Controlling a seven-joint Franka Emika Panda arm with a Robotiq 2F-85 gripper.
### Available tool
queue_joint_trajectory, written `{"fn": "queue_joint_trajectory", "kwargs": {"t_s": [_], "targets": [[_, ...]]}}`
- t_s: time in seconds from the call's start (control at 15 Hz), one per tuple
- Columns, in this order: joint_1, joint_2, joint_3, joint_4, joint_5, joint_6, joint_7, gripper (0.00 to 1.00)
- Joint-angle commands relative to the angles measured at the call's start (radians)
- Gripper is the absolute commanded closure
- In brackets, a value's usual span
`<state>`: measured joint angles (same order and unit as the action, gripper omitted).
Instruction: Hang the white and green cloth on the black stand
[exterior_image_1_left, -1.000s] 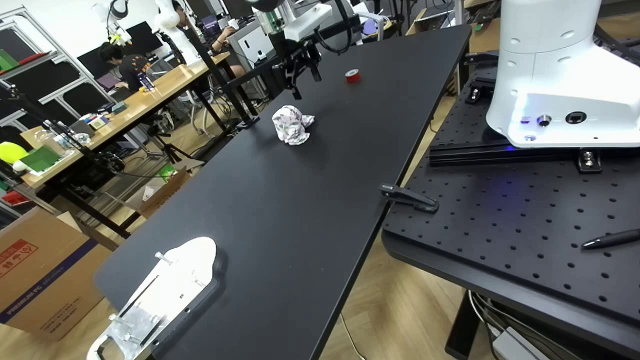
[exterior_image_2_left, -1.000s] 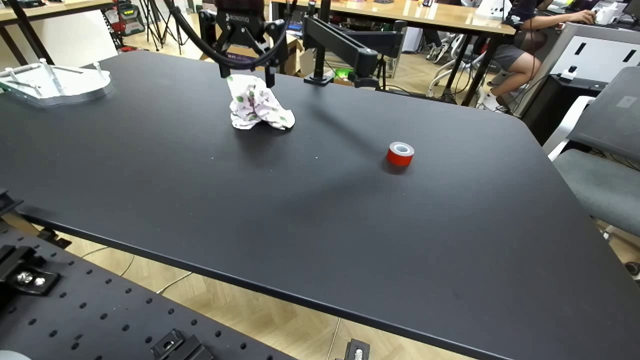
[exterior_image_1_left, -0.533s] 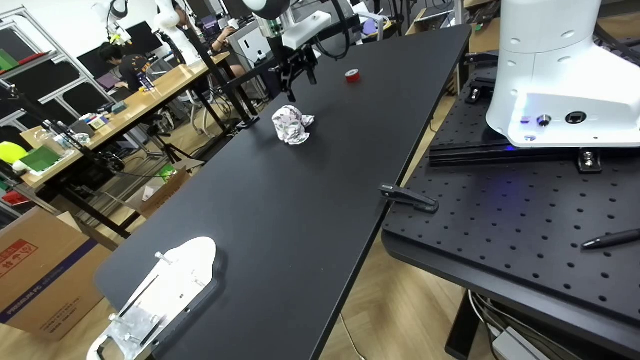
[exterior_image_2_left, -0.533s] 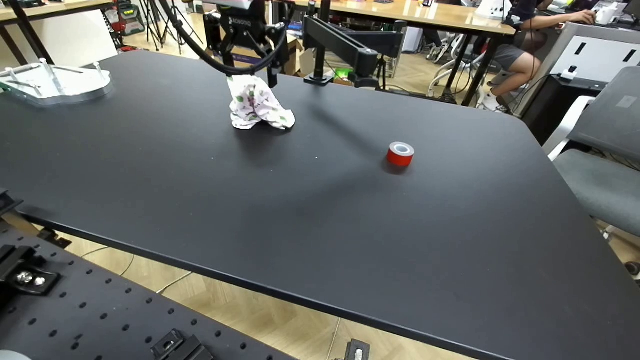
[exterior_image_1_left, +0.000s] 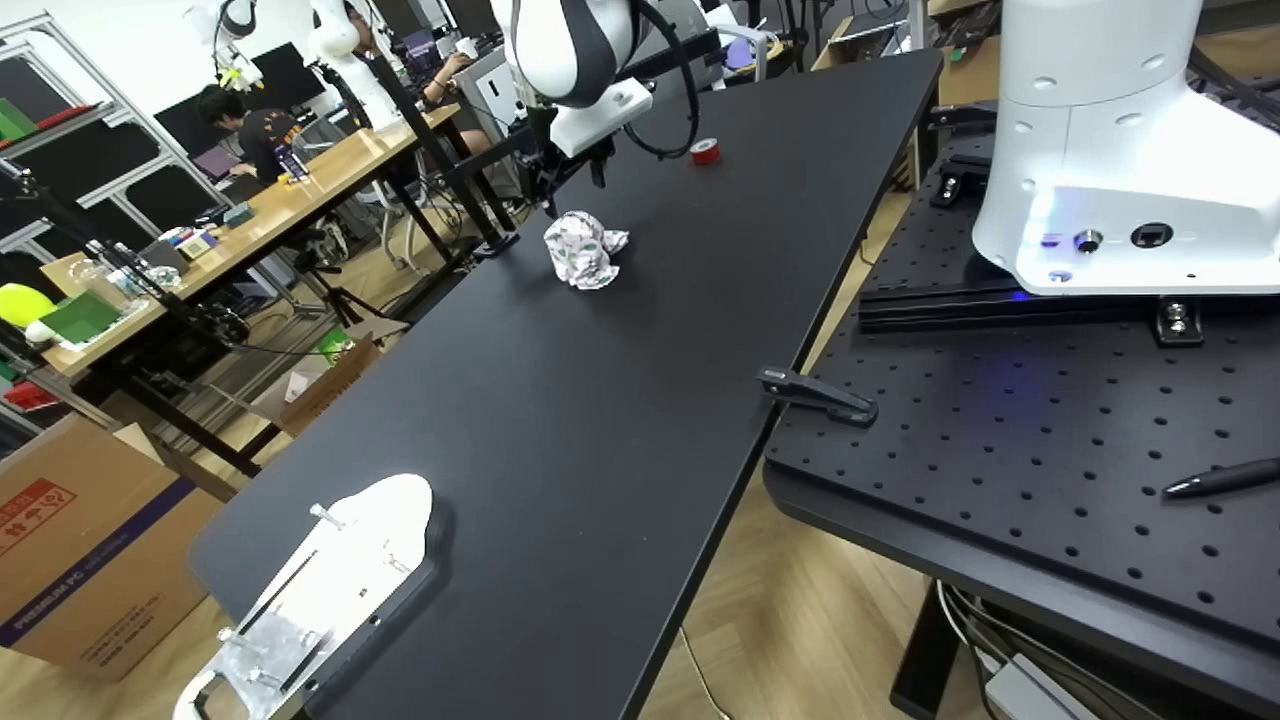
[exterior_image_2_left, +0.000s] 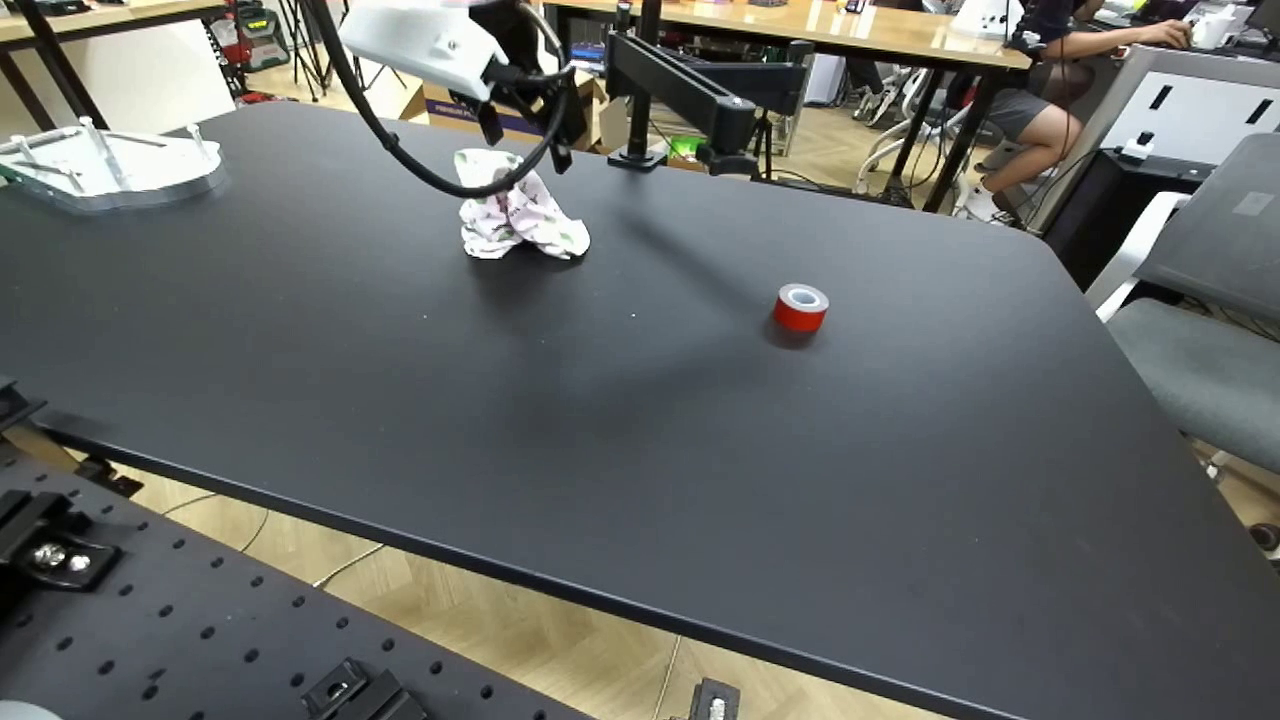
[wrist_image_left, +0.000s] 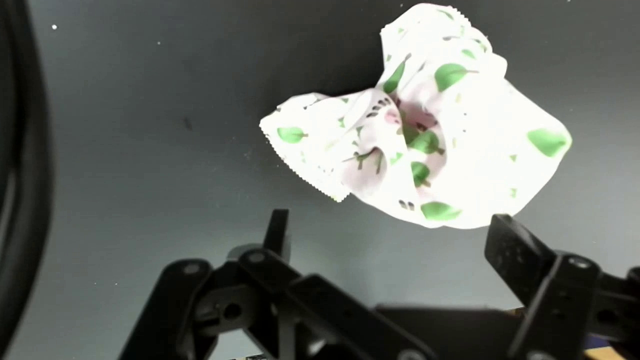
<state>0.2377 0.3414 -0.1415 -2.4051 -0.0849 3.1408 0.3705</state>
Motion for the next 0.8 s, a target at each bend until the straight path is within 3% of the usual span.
{"fn": "queue_joint_trajectory", "kwargs": {"t_s": [0.0,0.07,0.13,0.2,0.73], "targets": [[0.144,0.080,-0.125,0.057,0.007,-0.011,0.092,0.00],[0.171,0.094,-0.144,0.064,0.015,-0.026,0.096,0.00],[0.184,0.104,-0.146,0.069,0.022,-0.033,0.097,0.25],[0.199,0.110,-0.142,0.073,0.075,-0.048,0.057,0.25],[0.212,0.098,-0.110,0.082,0.120,-0.112,0.060,0.83]]}}
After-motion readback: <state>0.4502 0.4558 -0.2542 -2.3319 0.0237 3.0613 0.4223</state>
